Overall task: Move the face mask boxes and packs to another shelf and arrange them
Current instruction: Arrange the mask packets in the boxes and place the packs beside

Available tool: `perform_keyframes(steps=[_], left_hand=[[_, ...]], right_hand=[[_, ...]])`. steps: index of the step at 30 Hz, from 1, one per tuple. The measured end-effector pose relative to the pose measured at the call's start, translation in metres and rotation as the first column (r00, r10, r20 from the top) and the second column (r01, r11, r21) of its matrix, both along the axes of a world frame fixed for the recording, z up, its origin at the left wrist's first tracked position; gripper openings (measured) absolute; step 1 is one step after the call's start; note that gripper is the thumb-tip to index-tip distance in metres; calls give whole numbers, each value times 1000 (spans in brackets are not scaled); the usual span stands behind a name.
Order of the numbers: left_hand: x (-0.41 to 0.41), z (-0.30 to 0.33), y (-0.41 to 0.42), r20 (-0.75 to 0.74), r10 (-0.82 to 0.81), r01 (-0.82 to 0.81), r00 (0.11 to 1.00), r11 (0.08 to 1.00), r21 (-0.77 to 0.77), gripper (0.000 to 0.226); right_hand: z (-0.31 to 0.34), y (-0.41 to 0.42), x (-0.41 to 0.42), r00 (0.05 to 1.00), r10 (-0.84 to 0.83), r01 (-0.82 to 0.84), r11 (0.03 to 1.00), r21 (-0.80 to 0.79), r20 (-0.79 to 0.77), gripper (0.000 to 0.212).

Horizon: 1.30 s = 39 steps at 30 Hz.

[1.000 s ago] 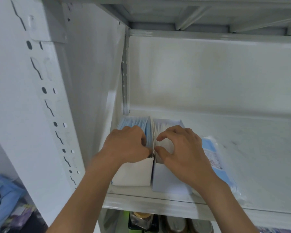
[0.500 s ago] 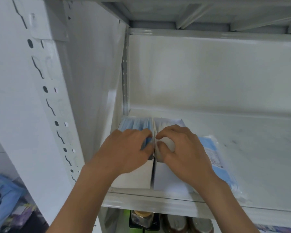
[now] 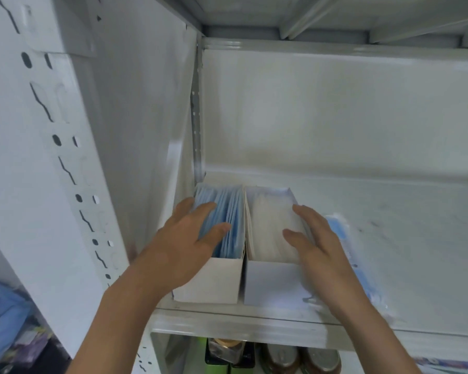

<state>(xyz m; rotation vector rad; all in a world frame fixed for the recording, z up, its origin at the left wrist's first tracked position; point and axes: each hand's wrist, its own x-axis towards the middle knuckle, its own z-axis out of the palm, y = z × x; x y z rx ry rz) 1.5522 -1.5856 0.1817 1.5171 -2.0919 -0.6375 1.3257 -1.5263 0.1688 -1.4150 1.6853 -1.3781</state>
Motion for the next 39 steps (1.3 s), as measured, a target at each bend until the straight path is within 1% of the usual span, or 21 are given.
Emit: perform_keyframes(steps=[1,3,6,8,10,12,13,15,16,17,18,19,21,22,24,27,30,36,39], left_hand=[[2,1,-2,-17,-11,10,1000,1000,-11,89],[5,2,-3,-20,-18,17,1000,998,-53,92],[5,2,-4,-34,-33,29,999,995,-94,87],[5,1,-4,-23,-45,41,999,990,-134,81],[5,2,-2,28,-43,48,999,970,-237,75],[3,5,3,69,-38,61,997,922,-381,71],[1,6,8,84,-50,82,995,894,-440,69],[-7,8,17,138,-98,154,986,855,-495,67],[-11,8,20,196,-123,206,973,847,-490,67],[-14,7,23,275,-142,261,951,844,-468,68],[-17,6,24,361,-151,309,920,846,-435,71],[-19,4,24,435,-150,342,888,848,-405,75],[-18,1,23,507,-146,371,849,849,-376,77],[-18,1,23,512,-152,377,845,849,-371,77],[-17,1,23,502,-168,386,848,845,-370,77],[-16,1,22,477,-192,394,858,841,-371,78],[-15,2,22,455,-207,399,866,834,-381,77],[-15,1,19,420,-247,416,873,827,-379,80],[-16,1,18,395,-265,416,880,830,-371,81]], right_hand=[[-1,0,2,999,-6,6,1000,1,36,51],[-4,0,8,998,-8,8,1000,-4,58,51],[-3,0,11,999,-3,4,1000,-17,51,51],[-1,1,9,1000,21,-20,999,-27,19,50],[3,3,4,997,73,-73,997,-15,13,48],[10,4,-9,994,99,-98,995,-13,48,43],[14,4,-19,996,77,-76,996,-37,50,39],[19,3,-46,999,-28,29,996,-87,16,30],[19,2,-61,995,-98,95,993,-69,-35,28],[15,3,-74,981,-153,152,988,-15,-119,31],[9,3,-85,963,-169,187,980,68,-210,41],[2,5,-93,951,-146,197,966,168,-273,53],[-11,7,-98,954,-70,167,930,328,-290,73],[-16,8,-98,958,-46,150,922,356,-284,77],[-23,10,-100,962,-53,145,932,333,-269,81],[-25,10,-107,968,-133,190,942,278,-212,84],[-26,8,-112,955,-186,237,946,219,-230,81],[-22,-1,-115,973,-113,167,946,276,-202,86],[-25,-1,-107,977,-42,109,942,316,-211,84]])
